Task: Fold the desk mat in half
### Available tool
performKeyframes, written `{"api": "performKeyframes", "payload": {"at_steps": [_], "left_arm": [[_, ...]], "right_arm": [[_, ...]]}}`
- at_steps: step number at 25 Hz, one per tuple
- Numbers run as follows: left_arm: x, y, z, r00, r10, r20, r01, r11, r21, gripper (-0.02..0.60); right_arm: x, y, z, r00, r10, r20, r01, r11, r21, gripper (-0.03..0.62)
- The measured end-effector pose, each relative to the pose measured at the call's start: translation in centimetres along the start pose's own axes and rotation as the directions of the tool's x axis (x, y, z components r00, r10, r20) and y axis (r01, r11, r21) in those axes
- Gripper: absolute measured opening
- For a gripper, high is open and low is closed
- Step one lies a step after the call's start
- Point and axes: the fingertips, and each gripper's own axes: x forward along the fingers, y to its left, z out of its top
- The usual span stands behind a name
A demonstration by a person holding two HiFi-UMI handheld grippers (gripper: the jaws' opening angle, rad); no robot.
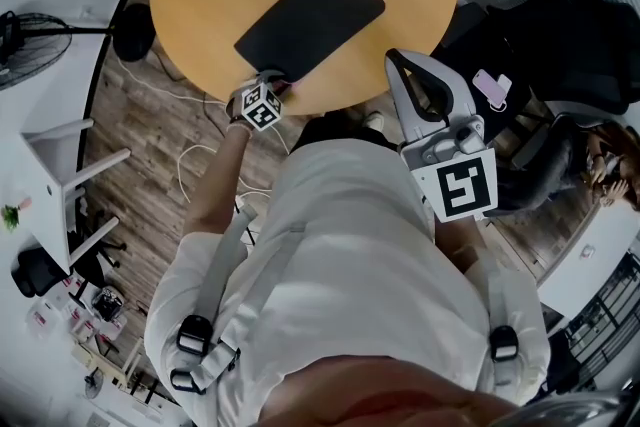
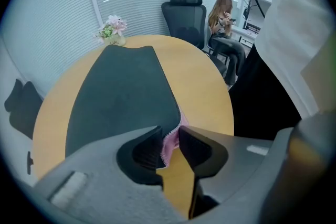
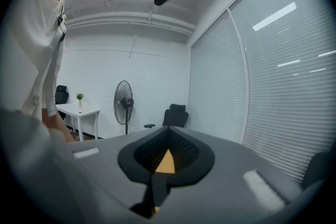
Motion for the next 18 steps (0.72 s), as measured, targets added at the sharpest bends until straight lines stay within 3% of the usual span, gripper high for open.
{"api": "performKeyframes", "payload": {"at_steps": [6,12,15,18], "left_arm": [[-0.8,-1.1,0.4,0.999,-0.007,0.052,0.013,0.994,-0.107,0.119],[-2.3,-0.5,2.1,0.988,0.045,0.145,-0.013,0.977,-0.213,0.115],[-4.2,0.5,4.0,0.972,0.106,0.209,-0.047,0.961,-0.271,0.111],[-7.2,2.1,6.9,0.94,0.193,0.28,-0.102,0.946,-0.308,0.101]], "right_arm": [[-0.3,0.3,0.0,1.0,0.006,-0.002,-0.006,1.0,-0.007,0.005],[-0.4,0.0,-0.6,1.0,0.0,-0.011,0.0,1.0,-0.021,0.005],[-0.6,-0.2,-0.8,1.0,-0.007,-0.018,0.006,1.0,-0.027,0.005],[-0.8,-0.4,-0.6,1.0,-0.014,-0.021,0.014,0.999,-0.036,0.005]]}}
